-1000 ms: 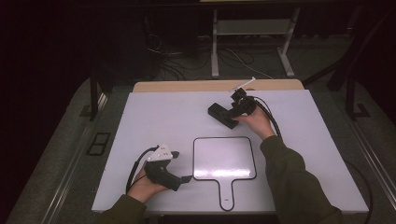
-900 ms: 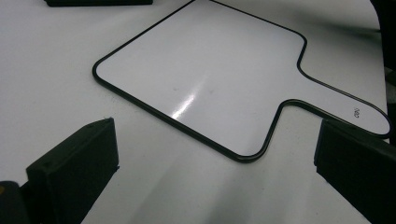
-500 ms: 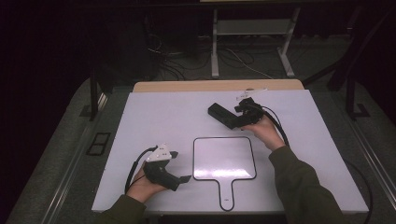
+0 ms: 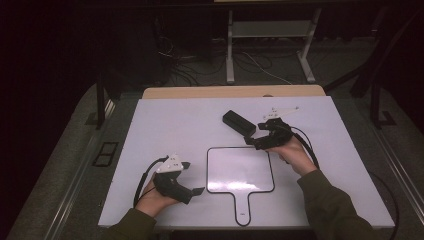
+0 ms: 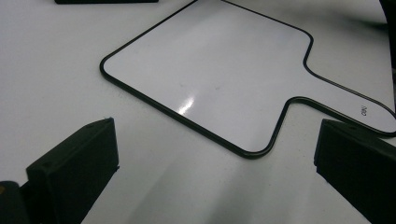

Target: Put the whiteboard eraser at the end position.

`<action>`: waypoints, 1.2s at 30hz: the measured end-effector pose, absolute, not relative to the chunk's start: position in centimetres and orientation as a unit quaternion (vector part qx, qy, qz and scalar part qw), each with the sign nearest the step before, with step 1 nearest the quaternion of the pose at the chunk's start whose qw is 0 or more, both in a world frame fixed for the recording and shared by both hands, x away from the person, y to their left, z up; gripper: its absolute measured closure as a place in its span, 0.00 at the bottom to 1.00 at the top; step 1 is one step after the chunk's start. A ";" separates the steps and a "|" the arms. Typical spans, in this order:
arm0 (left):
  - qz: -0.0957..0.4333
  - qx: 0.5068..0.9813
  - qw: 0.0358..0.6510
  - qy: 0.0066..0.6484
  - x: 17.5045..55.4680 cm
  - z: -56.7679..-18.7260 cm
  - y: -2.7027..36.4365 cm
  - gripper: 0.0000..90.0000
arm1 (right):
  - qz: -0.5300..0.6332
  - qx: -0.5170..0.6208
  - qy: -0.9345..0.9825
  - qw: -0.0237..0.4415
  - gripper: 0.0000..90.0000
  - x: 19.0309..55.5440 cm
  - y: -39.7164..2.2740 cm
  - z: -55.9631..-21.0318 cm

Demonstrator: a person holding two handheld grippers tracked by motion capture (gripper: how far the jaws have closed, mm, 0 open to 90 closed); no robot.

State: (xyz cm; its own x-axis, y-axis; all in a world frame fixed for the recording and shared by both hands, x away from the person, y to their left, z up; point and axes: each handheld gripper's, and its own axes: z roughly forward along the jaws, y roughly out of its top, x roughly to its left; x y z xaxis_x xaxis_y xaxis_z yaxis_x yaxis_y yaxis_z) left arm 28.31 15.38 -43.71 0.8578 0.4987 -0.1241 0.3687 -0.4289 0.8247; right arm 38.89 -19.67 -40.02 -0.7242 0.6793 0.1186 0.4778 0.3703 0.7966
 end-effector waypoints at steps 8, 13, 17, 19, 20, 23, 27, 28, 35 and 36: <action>0.069 0.842 0.468 0.258 28.3 -43.7 15.4 0.00 | 0.442 0.347 0.819 0.119 0.17 36.3 -21.0 -40.9; 0.068 0.841 0.469 0.261 28.1 -43.7 15.5 0.00 | 0.447 0.351 0.814 0.121 0.17 34.6 -22.4 -41.4; 0.067 0.841 0.470 0.261 28.1 -43.7 15.4 0.00 | 0.444 0.352 0.814 0.128 0.17 33.2 -23.2 -41.7; 0.068 0.843 0.467 0.258 28.1 -43.7 15.5 0.00 | 0.444 0.352 0.814 0.127 0.17 32.6 -23.6 -41.8; 0.067 0.843 0.467 0.258 28.1 -43.7 15.5 0.00 | 0.445 0.353 0.813 0.129 0.17 32.3 -23.8 -41.9; 0.068 0.843 0.467 0.258 28.1 -43.7 15.5 0.00 | 0.447 0.353 0.811 0.132 0.17 31.5 -24.3 -42.0; 0.069 0.844 0.467 0.255 28.1 -43.6 15.5 0.00 | 0.450 0.356 0.807 0.141 0.17 30.6 -25.2 -42.1; 0.069 0.844 0.467 0.256 28.1 -43.6 15.5 0.00 | 0.452 0.360 0.804 0.140 0.17 30.3 -25.4 -42.1; 0.069 0.844 0.466 0.256 28.1 -43.6 15.4 0.00 | 0.457 0.365 0.797 0.150 0.17 28.8 -27.0 -42.3; 0.070 0.845 0.465 0.254 28.1 -43.6 15.4 0.00 | 0.458 0.365 0.796 0.152 0.17 28.6 -27.2 -42.4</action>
